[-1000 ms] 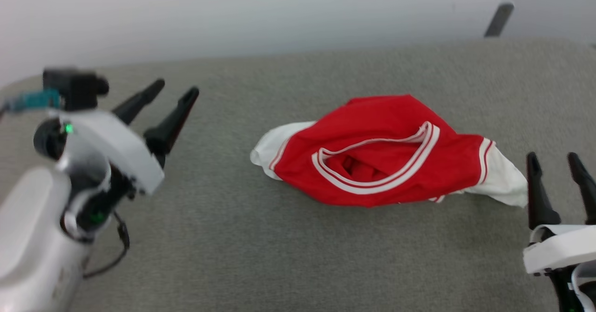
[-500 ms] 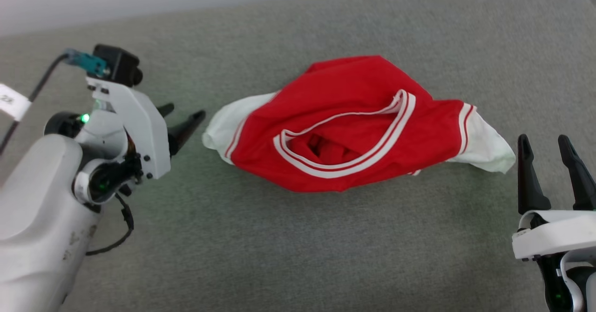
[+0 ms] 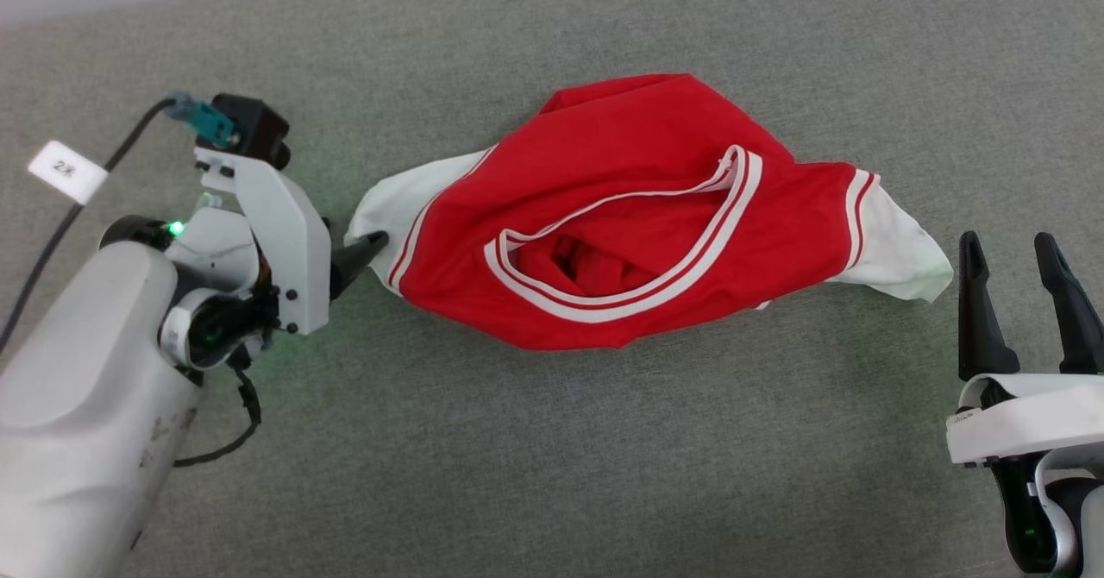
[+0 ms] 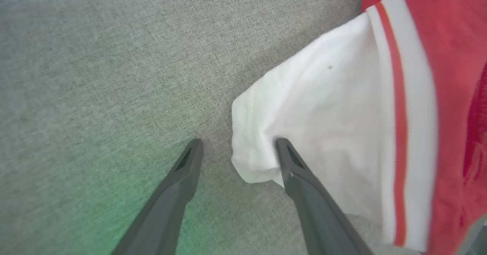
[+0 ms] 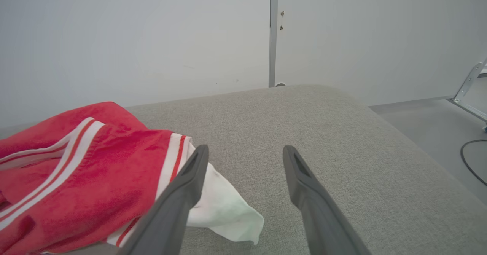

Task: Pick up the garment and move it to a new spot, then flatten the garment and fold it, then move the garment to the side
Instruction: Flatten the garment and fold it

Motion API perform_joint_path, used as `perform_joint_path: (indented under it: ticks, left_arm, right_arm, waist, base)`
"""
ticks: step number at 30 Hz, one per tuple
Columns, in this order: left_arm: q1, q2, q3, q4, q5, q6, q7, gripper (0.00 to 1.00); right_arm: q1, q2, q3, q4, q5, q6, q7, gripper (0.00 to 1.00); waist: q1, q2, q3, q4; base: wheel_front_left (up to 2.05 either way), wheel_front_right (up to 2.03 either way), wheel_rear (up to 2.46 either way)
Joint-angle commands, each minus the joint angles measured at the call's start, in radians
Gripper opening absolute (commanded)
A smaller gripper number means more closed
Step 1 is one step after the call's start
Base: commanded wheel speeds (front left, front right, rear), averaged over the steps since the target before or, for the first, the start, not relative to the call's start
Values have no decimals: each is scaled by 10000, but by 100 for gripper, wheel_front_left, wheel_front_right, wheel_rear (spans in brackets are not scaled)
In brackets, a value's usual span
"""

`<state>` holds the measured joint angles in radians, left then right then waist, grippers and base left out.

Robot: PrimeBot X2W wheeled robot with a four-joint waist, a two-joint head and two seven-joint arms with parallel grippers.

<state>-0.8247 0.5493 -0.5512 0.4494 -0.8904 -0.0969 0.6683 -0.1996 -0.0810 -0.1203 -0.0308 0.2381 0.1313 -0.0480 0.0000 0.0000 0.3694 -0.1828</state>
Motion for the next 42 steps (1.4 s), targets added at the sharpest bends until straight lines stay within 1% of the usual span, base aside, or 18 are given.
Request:
perform_joint_path:
  ticks: [1, 3, 4, 5, 6, 7, 12, 18, 25, 30, 31, 37, 42]
  left_arm:
    - [65, -58, -115, 109, 61, 21, 48, 100]
    - [103, -126, -175, 202, 70, 29, 53, 100]
    - [113, -154, -201, 240, 78, 21, 48, 93]
    - [115, -190, -228, 296, 52, 10, 76, 49]
    - [116, -231, -257, 325, -18, -27, 125, 16]
    - [119, -275, -250, 342, -72, -59, 69, 0]
    - [-26, -257, -225, 521, -168, -106, -6, 0]
    - [-210, -125, 116, 429, -330, -55, -314, 0]
    - [201, 323, 521, -222, -461, 315, -582, 0]
    - [847, 826, 837, -1130, -622, 790, -593, 0]
    - [847, 826, 837, -1130, -622, 790, -593, 0]
    - [2043, 1559, 1252, -2409, -822, 1449, -634, 0]
    - [3198, 2153, 1663, -3149, -1010, 1994, -783, 0]
  right_arm:
    - [-131, -36, 36, 4, 93, -10, -77, 100]
    - [-150, -40, 62, 14, 58, -10, -125, 100]
    - [-159, -47, 91, 0, 51, -10, -150, 100]
    - [-179, -58, 105, -16, 52, -10, -164, 100]
    - [-195, -64, 116, -26, 47, -10, -196, 100]
    - [-194, -82, 127, -48, 36, -10, -235, 100]
    - [-190, -137, 79, -131, -13, -10, -355, 100]
    - [-51, -164, -90, -181, -118, -10, -366, 100]
    - [189, -193, -228, -325, -209, -10, -136, 100]
    - [324, -250, -257, -369, -202, -10, 16, 100]
    - [324, -250, -257, -369, -202, -10, 16, 100]
    - [529, -215, -300, -525, -257, -10, 213, 100]
    - [667, -203, -292, -602, -245, -10, 316, 100]
  waist:
    - [0, 0, 11, 10]
    - [0, 0, 21, 13]
    - [0, 0, 25, 14]
    - [0, 0, 32, 14]
    - [0, 0, 41, 10]
    - [0, 0, 43, 15]
    - [0, 0, -10, 91]
    - [0, 0, -278, 394]
    - [0, 0, -773, 964]
    - [0, 0, -1125, 1395]
    - [0, 0, -1125, 1395]
    - [0, 0, -1471, 1804]
    - [0, 0, -1633, 1978]
  base:
    - [0, 0, 0]
    - [0, 0, 0]
    - [0, 0, 0]
    - [0, 0, 0]
    - [0, 0, 0]
    - [0, 0, 0]
    - [0, 0, 0]
    - [0, 0, 0]
    - [0, 0, 0]
    - [0, 0, 0]
    - [0, 0, 0]
    - [0, 0, 0]
    - [0, 0, 0]
